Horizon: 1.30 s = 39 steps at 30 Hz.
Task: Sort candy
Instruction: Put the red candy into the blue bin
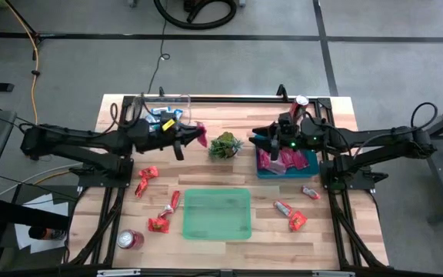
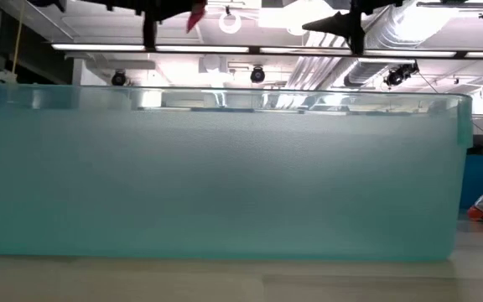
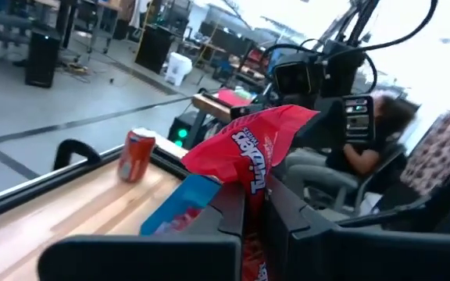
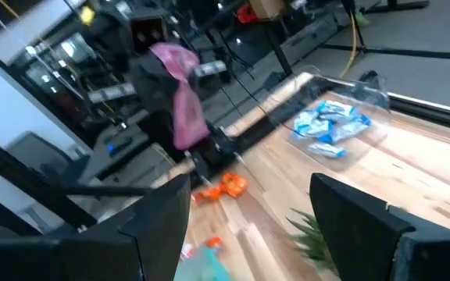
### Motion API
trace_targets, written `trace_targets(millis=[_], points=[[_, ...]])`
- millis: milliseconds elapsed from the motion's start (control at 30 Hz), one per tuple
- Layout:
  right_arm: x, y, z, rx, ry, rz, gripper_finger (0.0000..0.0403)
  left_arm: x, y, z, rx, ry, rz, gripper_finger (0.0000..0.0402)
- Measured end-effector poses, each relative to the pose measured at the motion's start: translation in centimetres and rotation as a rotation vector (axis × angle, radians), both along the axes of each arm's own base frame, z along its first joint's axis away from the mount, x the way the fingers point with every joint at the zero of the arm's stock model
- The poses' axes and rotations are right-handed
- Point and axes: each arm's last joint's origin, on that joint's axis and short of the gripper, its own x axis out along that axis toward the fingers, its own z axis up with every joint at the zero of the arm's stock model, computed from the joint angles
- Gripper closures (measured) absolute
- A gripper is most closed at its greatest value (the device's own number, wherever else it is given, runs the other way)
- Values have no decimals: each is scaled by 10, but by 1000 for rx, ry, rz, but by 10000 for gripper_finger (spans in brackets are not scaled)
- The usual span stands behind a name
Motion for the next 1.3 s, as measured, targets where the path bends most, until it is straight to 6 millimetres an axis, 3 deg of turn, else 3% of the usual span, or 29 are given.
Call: trace_targets(millis=[100,300,533,767,933,1067,1233,1300], points=[[14,1,-4,17,-34,29,144,12,4,-4,-11,-43,-24,401],[59,10,-15,-82,73,50,144,31,6,-12,-5,-101,-42,401],[110,17,-2,-301,214,-7,144,41,7,-23,-8,-84,-10,401],[139,16,5,-390,303,-51,144,43,8,-25,15,-67,-5,401],[146,16,3,-376,314,-47,153,43,7,-24,42,-68,-3,401],[145,15,2,-356,317,-77,202,43,7,-24,42,-68,-3,397],[145,15,2,-344,319,-89,350,43,8,-24,43,-66,2,374],[145,15,1,-345,328,-85,385,43,8,-25,51,-57,1,361]])
